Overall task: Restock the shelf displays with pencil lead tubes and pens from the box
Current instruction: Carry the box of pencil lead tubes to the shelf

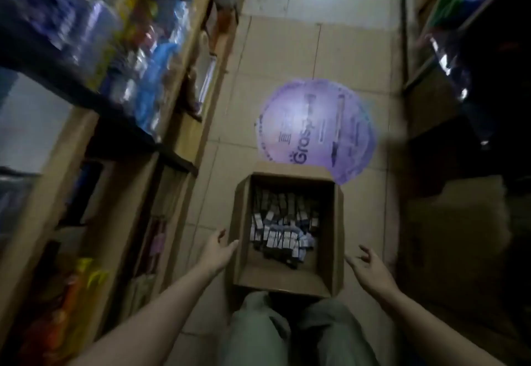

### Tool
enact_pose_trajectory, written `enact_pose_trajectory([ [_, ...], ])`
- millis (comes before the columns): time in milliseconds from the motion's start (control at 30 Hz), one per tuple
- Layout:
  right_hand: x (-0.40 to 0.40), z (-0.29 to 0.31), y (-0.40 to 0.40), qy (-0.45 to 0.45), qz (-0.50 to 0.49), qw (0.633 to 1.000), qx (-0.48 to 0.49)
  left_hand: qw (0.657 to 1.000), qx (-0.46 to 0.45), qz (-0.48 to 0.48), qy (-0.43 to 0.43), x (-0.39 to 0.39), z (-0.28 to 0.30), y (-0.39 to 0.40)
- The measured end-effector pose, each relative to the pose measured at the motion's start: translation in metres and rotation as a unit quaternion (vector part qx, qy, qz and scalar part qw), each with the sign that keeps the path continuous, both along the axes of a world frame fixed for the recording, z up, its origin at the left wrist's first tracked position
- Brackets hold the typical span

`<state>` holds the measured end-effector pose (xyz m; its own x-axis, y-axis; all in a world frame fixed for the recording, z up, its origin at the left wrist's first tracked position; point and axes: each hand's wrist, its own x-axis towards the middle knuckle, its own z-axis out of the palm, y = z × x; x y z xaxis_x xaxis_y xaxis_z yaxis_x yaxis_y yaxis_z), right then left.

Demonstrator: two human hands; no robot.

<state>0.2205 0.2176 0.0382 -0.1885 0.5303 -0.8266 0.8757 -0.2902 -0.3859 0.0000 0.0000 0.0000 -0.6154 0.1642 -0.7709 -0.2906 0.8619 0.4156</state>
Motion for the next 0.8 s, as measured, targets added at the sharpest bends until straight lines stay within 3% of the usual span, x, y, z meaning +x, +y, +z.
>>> enact_pose_trajectory([
  [233,-0.002,-0.190,0.009,-0.062,-0.019,0.998,-0.008,0.999,-0.041,0.013,-0.031,-0.008,-0.189,-0.006],
  [400,0.004,-0.265,-0.001,-0.073,-0.005,0.997,0.008,0.999,-0.013,0.029,-0.038,-0.006,-0.256,-0.004],
  [500,0.007,-0.280,-0.006,-0.080,0.003,0.995,0.058,0.999,-0.030,0.009,0.030,0.001,-0.272,-0.002],
  [633,0.006,-0.273,-0.003,-0.082,0.004,0.992,0.093,0.997,-0.050,-0.006,0.061,0.004,-0.268,0.003],
  [800,-0.014,-0.213,0.024,-0.076,0.026,0.993,0.089,0.994,-0.063,-0.035,0.078,-0.019,-0.211,0.019],
])
